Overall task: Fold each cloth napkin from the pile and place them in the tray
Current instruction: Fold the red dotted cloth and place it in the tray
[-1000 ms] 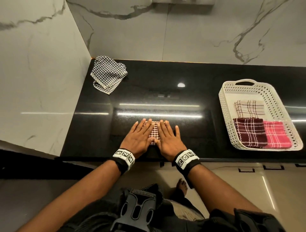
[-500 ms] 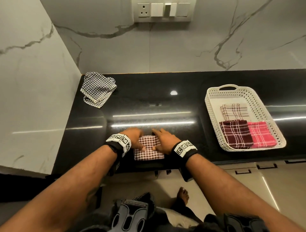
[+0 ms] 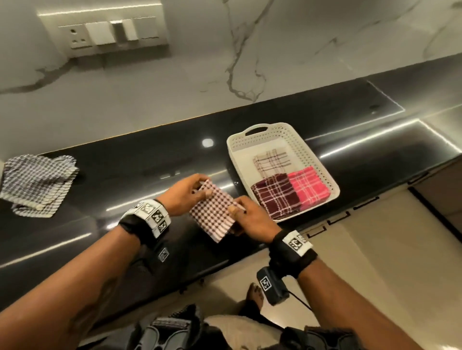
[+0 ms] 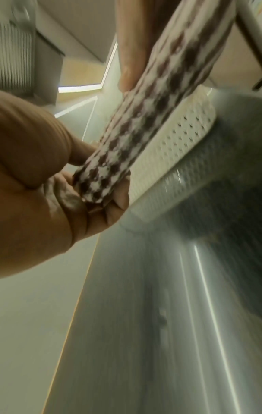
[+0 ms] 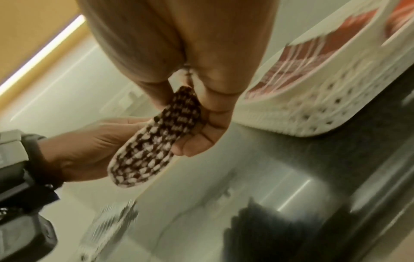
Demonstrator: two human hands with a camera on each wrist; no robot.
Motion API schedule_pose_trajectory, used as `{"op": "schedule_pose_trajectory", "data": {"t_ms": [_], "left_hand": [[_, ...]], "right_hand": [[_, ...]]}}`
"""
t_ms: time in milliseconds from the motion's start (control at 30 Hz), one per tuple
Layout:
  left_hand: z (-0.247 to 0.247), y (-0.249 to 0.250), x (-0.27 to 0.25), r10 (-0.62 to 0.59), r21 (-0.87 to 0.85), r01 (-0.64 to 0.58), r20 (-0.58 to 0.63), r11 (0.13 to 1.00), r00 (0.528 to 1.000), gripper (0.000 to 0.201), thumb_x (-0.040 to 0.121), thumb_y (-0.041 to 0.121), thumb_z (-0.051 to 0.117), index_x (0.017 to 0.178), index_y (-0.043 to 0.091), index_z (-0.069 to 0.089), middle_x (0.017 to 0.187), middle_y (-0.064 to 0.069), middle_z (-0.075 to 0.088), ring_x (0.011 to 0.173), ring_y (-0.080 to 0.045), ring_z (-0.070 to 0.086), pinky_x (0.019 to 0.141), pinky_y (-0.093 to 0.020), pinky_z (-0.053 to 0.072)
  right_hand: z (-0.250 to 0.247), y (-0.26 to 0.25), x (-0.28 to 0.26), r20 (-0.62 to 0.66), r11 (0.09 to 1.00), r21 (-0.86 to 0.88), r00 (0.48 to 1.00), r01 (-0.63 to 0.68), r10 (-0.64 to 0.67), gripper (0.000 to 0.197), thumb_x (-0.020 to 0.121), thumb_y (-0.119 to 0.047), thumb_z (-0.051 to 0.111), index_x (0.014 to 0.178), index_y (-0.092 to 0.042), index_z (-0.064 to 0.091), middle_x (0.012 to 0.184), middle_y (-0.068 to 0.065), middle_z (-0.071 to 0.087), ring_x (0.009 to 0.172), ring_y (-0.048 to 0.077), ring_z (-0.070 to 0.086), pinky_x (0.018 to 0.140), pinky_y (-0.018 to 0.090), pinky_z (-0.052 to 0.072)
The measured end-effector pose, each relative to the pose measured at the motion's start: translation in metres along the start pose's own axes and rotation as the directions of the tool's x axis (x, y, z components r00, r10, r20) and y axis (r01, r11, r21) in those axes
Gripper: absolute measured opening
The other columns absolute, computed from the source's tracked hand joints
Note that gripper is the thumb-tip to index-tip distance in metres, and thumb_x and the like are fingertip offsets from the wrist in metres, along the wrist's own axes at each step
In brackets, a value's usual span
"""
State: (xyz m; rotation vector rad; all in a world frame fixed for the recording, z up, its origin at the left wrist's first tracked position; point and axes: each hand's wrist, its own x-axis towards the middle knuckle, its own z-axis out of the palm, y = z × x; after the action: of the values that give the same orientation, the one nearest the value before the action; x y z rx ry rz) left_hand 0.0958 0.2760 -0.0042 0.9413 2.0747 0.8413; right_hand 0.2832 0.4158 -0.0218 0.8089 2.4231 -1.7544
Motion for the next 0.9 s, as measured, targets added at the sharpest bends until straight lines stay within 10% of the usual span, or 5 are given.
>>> {"op": "schedule_pose_trajectory", "data": {"t_ms": [200,433,900], "left_hand": [[0.057,0.131,0.110,0.129,0.164,-0.143,0.096,0.976,0.987,0.048,0.095,0.026,0.064,0.140,0.018,0.051,0.127,-0.002,0.061,0.116,-0.019,0.059,0.095,-0.029,0.045],[0.134,0.197,0.211,0.087,0.360,-0.134,0.145,0.923,0.986,0.036,0.086,0.033,0.074,0.119,0.019,0.068,0.108,-0.002,0.069,0.104,-0.020,0.064,0.093,-0.035,0.050],[0.161,0.172,0.239,0.004,0.328,-0.057,0.160,0.943,0.987,0.026,0.091,0.045,0.065,0.103,0.022,0.069,0.102,0.004,0.068,0.096,-0.015,0.063,0.089,-0.035,0.050]], "right_hand": [[-0.130,0.028,-0.016,-0.371,0.980,0.133,0.910,-0.147,0.187,0.016,0.097,-0.031,0.057,0.109,-0.028,0.068,0.112,-0.003,0.069,0.100,0.015,0.066,0.091,0.039,0.053],[-0.215,0.073,0.000,-0.551,0.938,0.121,0.764,-0.326,0.337,0.010,0.091,-0.023,0.066,0.099,-0.021,0.060,0.099,0.003,0.064,0.079,0.017,0.069,0.056,0.031,0.058],[-0.200,0.077,0.010,-0.549,0.714,-0.542,0.830,-0.444,0.099,0.018,0.098,-0.024,0.052,0.109,-0.010,0.058,0.097,0.004,0.052,0.075,0.020,0.057,0.063,0.035,0.053]]}}
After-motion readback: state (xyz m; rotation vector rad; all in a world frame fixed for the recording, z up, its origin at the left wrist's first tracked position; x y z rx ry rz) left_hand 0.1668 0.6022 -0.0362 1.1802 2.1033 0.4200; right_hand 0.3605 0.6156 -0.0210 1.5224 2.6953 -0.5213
